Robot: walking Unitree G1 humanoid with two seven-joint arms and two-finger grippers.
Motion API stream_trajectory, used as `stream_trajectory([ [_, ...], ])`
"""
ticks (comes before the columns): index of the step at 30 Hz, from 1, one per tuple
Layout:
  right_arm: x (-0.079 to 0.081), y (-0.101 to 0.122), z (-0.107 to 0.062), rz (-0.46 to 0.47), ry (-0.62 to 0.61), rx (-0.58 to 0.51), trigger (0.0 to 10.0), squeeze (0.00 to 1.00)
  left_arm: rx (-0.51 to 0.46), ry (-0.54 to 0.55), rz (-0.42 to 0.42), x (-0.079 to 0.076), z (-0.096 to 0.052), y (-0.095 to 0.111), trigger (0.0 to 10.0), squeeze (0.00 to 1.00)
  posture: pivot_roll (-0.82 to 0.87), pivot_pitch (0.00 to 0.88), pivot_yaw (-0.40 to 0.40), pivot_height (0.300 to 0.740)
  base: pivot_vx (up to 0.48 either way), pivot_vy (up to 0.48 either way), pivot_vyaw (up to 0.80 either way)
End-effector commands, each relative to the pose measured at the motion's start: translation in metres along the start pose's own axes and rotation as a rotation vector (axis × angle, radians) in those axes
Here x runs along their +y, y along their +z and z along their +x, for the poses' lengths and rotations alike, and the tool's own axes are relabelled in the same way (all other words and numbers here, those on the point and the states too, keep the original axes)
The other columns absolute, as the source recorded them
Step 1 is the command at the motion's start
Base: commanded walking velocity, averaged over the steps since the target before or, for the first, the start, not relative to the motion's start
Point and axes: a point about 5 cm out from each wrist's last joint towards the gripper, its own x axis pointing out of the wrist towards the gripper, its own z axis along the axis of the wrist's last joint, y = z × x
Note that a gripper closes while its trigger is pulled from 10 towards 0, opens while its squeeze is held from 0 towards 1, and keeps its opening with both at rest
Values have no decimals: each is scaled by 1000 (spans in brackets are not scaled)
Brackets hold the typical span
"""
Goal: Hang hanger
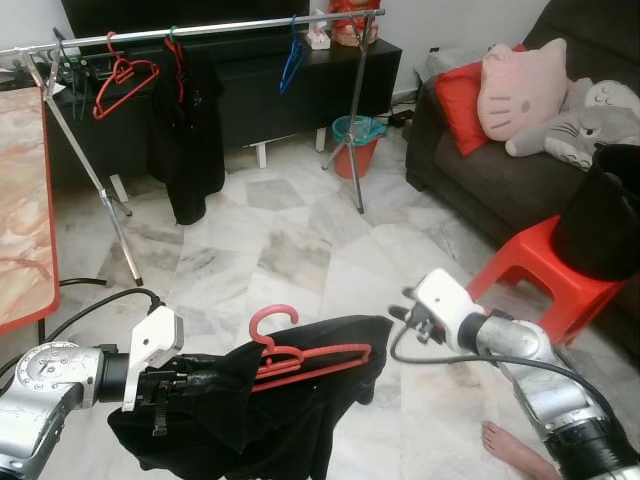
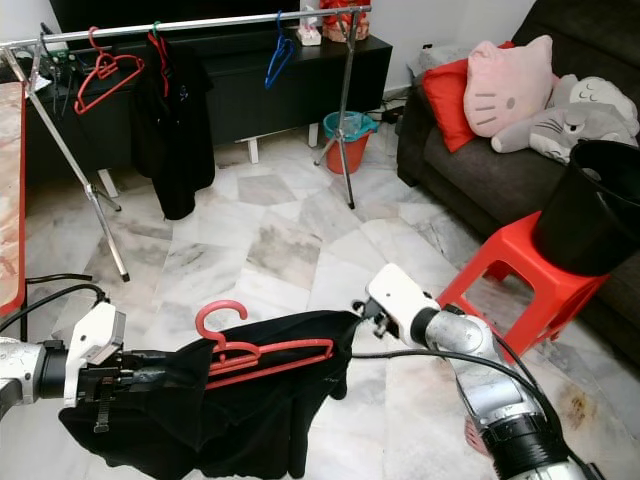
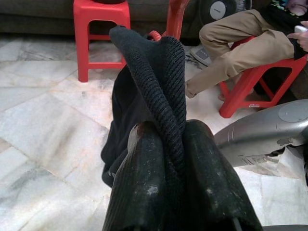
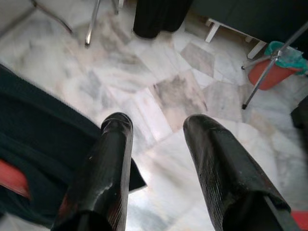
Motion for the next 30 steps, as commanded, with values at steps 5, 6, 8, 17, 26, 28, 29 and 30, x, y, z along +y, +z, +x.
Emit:
stream_trajectory([
  [5, -1, 10, -9, -7, -32, -81, 10000, 1000, -63, 120, 53, 17, 3, 13, 10000, 0, 23, 55, -68, 740, 0, 0, 0],
  [6, 1, 12, -10, 3, -43, -103, 10000, 718, -75, 152, 56, 20, 4, 14, 10000, 0, 21, 52, -70, 740, 0, 0, 0],
  [8, 5, 14, -10, 36, -68, -145, 10000, 0, -98, 214, 62, 26, 6, 17, 10000, 0, 21, 52, -71, 740, 0, 0, 0],
  [17, 21, 7, -21, 261, -186, -260, 10000, 0, -237, 370, 57, 40, 28, 34, 10000, 0, 10, 49, -67, 740, 0, 0, 0],
  [26, 15, -4, -21, 378, -337, -297, 10000, 0, -229, 293, 24, 32, 28, 35, 10000, 0, 18, 36, -68, 740, 0, 0, 0],
  [28, 19, -10, -19, 449, -314, -281, 10000, 0, -231, 296, 26, 31, 24, 37, 10000, 0, 18, 29, -67, 740, 0, 0, 0],
  [29, 21, -11, -18, 471, -303, -285, 10000, 0, -233, 298, 29, 31, 24, 37, 10000, 0, 19, 27, -67, 740, 0, 0, 0],
  [30, 22, -11, -18, 492, -295, -294, 10000, 0, -237, 300, 32, 31, 23, 38, 10000, 0, 23, 25, -69, 740, 0, 0, 0],
])
